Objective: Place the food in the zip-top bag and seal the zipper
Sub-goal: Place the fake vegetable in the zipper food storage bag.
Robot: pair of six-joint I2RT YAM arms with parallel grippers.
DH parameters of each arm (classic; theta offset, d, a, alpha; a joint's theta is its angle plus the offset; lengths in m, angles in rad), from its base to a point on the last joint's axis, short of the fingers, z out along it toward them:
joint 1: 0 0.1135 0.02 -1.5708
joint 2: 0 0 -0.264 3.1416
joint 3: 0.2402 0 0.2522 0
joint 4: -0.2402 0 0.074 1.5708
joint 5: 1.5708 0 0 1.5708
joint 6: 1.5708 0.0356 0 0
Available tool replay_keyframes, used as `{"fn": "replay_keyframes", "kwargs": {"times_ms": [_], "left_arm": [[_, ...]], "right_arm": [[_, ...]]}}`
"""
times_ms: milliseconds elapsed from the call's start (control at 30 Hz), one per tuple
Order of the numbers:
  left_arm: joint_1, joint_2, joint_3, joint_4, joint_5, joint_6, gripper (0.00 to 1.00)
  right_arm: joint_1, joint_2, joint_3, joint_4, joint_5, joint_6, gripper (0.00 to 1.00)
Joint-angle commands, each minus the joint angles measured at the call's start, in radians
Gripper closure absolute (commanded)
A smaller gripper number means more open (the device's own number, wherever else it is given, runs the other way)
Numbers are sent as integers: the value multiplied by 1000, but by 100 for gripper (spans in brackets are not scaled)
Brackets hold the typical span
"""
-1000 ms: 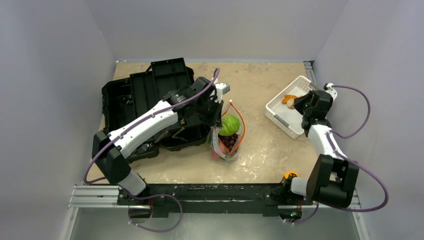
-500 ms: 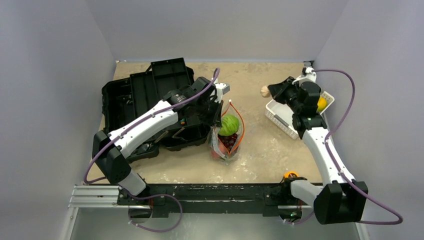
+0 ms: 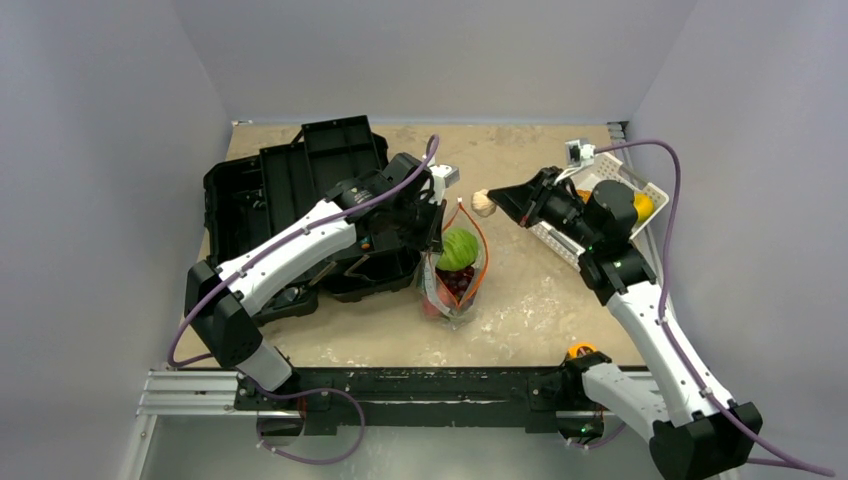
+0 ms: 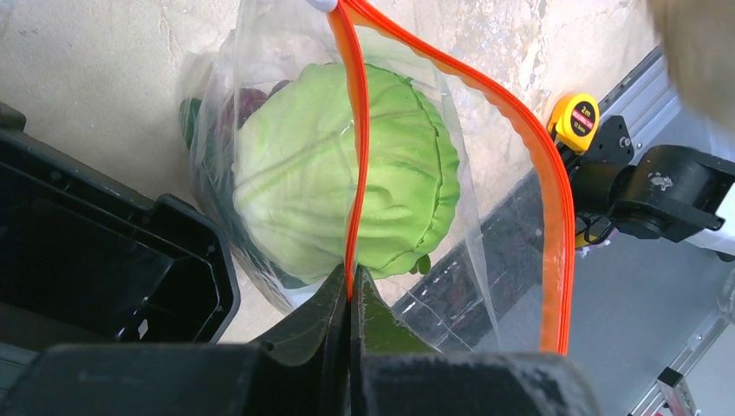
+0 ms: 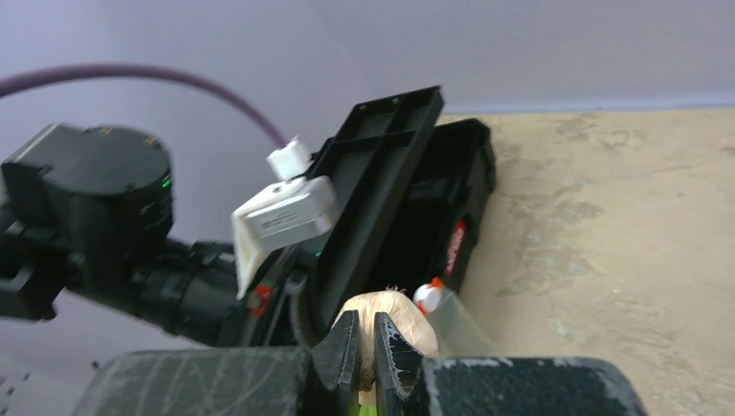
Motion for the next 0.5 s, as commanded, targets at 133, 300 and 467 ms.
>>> {"fn": "replay_keyframes", "kwargs": {"times_ms": [133,300,467], "left_arm": [[3,-7,37,5,-9,18,100],[3,-12,39,5,-7,18,100],[3,-13,39,6,-6,19,100]], "right_arm": [[124,-43,-45,-100,-114,-112,100],[237,-13,-67,-135,-79,-149,100],[334,64,-9,-245,9,-239,100]]}}
